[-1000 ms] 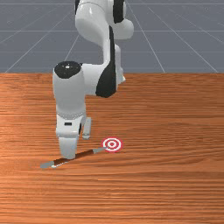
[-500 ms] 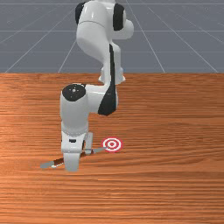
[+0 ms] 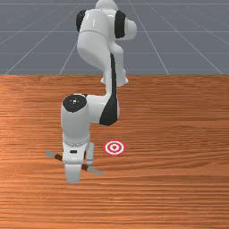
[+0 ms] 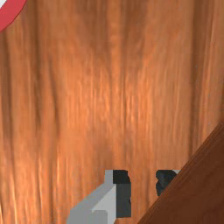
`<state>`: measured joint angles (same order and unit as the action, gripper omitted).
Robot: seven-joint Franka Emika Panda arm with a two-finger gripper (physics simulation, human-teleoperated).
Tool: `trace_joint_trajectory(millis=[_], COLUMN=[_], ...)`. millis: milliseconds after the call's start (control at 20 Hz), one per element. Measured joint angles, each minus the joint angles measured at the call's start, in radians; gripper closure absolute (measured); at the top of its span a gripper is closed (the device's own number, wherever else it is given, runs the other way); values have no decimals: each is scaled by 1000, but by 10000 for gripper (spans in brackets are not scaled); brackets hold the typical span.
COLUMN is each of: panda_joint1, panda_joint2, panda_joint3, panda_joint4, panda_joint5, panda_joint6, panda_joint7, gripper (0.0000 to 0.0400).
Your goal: Pick up the pen and put it to the marker
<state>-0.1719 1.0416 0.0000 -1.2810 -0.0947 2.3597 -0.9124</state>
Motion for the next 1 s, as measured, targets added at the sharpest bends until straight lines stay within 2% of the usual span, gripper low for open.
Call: trace_joint_trajectory(millis=[50,150,200,300,350,500,550,650,700,800,850,900,950,1000], panda_joint1=[-1,8,-3,8,9,63,7,63,175,191,179,179,239,239], panda_joint2=[1,-2,-5,-18,-20,-36,-35,-46,-50,-126,-130,-167,-213,-228], panda_joint3=[0,-15,-1,-15,-12,-29,78,89,-14,-3,15,15,-54,-52], panda_joint4=[1,-2,-3,-13,-12,-39,-45,-66,-63,-209,-201,-273,-378,-407], panda_joint5=[0,-9,-1,-10,6,15,75,78,31,21,11,9,-55,-54], panda_joint6=[0,1,-4,-7,-12,-11,-17,-3,-10,65,-22,16,128,143], panda_joint7=[-3,18,-3,17,47,166,29,90,317,296,227,230,312,311], gripper=[344,379,387,393,396,398,399,400,399,400,400,400,400,400])
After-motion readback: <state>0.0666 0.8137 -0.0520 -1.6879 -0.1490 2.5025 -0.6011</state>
